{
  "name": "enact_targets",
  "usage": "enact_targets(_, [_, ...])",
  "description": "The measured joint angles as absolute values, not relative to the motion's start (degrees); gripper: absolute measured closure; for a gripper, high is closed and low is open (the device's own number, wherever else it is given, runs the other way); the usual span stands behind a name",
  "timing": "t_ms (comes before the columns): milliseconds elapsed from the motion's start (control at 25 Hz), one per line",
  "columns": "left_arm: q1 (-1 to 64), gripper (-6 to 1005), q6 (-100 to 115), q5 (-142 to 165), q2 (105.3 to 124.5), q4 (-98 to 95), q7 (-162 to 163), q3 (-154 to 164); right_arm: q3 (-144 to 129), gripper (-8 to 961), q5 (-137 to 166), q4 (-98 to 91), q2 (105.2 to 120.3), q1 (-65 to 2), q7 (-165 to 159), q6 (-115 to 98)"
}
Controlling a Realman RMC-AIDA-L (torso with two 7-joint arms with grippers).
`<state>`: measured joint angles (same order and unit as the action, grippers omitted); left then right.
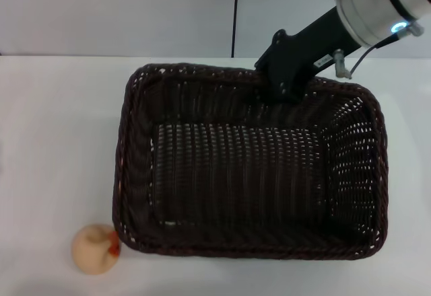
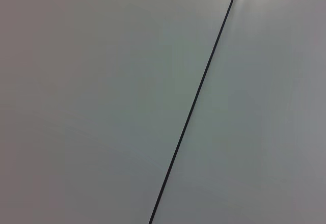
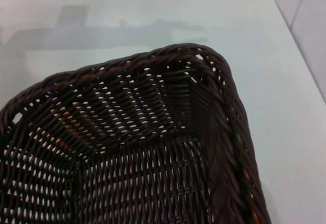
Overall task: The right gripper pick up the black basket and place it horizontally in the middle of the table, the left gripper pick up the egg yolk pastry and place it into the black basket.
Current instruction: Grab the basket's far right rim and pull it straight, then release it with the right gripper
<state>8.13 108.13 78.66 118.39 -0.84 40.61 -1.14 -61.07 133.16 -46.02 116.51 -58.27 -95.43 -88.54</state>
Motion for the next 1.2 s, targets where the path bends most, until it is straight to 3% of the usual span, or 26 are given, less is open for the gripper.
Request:
enact_targets(160, [8.0, 610, 108.1, 78.7, 118.39, -0.8, 40.6, -1.1, -61.1, 813, 133.2, -46.0, 117.04, -58.1, -92.9, -88.4])
enact_targets(600, [7.9, 609, 108.2, 78.7, 118.39, -0.5, 40.7, -1.1, -60.5, 812, 133.9, -46.0, 116.73, -57.2, -91.0, -87.5])
enact_targets(920, [8.4, 609, 108.1, 78.7, 118.39, -0.5, 40.7, -1.1, -60.5, 812, 133.5, -46.6, 117.70, -56.9, -88.5, -87.0])
enact_targets(1200, [8.1, 610, 108.0, 78.7, 118.33, -0.1, 40.7, -1.1, -60.5, 697, 131.8, -46.3, 118.14, -56.8, -85.8, -86.2])
